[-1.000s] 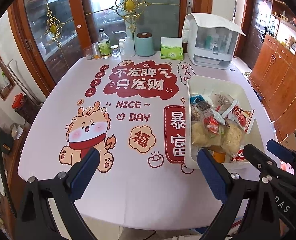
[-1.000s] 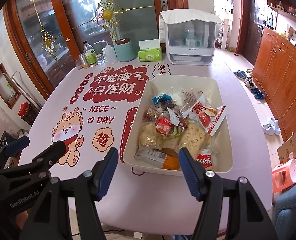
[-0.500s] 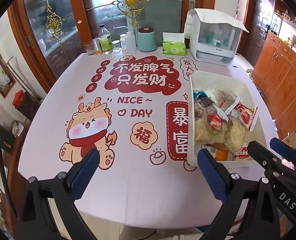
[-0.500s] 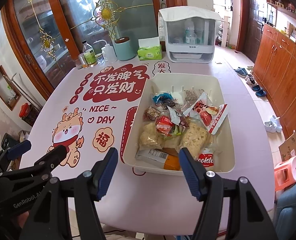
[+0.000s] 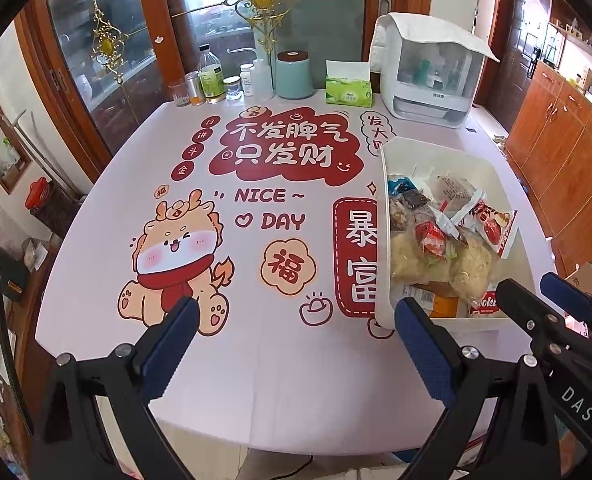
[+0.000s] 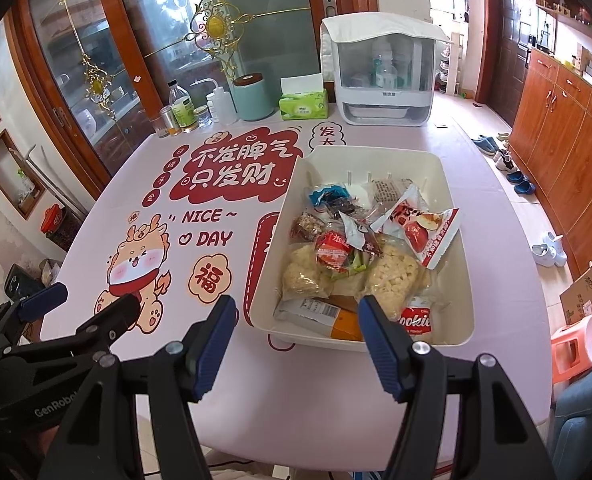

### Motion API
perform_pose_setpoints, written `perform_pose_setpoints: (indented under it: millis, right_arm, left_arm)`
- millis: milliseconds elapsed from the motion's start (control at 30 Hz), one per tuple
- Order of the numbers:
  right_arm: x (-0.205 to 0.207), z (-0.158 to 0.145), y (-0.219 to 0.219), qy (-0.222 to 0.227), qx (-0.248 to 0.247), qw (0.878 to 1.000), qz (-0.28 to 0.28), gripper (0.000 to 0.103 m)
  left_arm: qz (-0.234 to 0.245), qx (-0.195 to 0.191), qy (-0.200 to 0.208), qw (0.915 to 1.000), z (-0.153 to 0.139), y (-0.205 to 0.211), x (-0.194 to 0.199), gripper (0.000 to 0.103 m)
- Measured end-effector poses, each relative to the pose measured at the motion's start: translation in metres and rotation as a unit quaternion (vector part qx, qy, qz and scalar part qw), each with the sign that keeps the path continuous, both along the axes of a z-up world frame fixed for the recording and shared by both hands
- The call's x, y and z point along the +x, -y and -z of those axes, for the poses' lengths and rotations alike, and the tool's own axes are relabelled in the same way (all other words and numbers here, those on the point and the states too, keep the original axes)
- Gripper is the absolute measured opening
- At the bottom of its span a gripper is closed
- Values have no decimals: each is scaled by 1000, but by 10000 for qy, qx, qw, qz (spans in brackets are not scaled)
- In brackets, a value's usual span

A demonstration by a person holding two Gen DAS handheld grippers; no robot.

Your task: Organize snacks

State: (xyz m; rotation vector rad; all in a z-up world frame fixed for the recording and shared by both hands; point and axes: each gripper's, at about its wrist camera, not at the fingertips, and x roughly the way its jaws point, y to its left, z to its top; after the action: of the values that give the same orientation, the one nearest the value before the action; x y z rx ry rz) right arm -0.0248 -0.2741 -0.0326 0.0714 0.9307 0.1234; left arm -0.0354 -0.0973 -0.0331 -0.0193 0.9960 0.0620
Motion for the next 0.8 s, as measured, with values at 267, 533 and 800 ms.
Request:
perform_pose_setpoints:
  millis: [267, 533, 800]
  right_arm:
    - [0, 1, 0, -3, 9, 10000, -1, 64]
    - [0, 1, 0, -1, 13, 10000, -3, 64]
    - [-2, 2, -5, 2, 30, 10000, -8, 64]
  left_arm:
    - [-9, 0, -5, 10000, 0, 1, 0, 98]
    - [-20, 1, -13, 10000, 0, 1, 0, 98]
    - [-9, 4, -23, 10000, 1, -2, -1, 98]
